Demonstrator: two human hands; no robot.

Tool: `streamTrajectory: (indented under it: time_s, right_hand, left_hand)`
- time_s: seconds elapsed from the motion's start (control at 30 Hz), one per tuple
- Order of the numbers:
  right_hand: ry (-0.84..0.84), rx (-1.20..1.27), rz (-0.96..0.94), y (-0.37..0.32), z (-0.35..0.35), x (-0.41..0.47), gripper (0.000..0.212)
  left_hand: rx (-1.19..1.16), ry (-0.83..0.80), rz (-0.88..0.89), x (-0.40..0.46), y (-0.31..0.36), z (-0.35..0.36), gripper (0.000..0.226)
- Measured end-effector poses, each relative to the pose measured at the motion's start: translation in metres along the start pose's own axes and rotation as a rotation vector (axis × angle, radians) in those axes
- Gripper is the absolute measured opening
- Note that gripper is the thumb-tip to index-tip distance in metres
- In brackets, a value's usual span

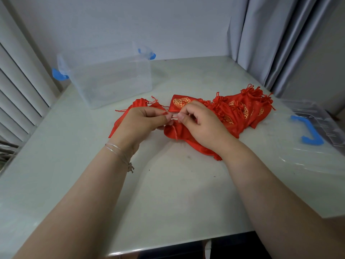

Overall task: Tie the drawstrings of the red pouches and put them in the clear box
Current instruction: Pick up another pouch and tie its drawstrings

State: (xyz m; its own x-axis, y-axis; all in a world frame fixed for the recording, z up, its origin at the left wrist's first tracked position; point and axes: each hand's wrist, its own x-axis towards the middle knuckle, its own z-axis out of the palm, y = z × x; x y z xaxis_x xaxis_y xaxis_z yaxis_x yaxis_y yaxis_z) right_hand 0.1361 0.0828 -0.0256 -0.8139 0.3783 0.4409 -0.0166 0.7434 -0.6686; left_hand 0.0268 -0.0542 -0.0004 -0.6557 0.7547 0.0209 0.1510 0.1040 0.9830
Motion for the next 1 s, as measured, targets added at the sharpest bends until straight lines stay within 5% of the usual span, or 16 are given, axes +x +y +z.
streamTrajectory:
  time_s: [0.23, 0.4, 0.53, 0.7, 1.0]
  right_hand:
    - [-0.101, 0.041, 0.004, -0.005, -0.002, -0.003, 0.019]
    - [0.022, 0.209, 0.091, -0.007, -0.010, 0.000, 0.019]
    - [-0.242, 0.333, 0.227, -0.006, -0.007, -0.002, 0.019]
    - [-0.229, 0.545, 0.225, -0.012, -0.001, -0.002, 0.022]
    - [-0.211, 0.631, 0.349, -0.009, -0.001, -0.001, 0.031]
  left_hand:
    - [-0.067, 0.021, -0.029, 0.000, 0.000, 0.001, 0.011]
    - [-0.093, -0.032, 0.010, 0.000, -0.001, 0.000, 0.014]
    - [-0.143, -0.087, 0.056, -0.002, 0.001, 0.003, 0.012]
    - [-0.238, -0.099, 0.087, -0.003, 0.001, 0.009, 0.011]
    - [0.043, -0.014, 0.219, -0.002, -0.005, 0.008, 0.012]
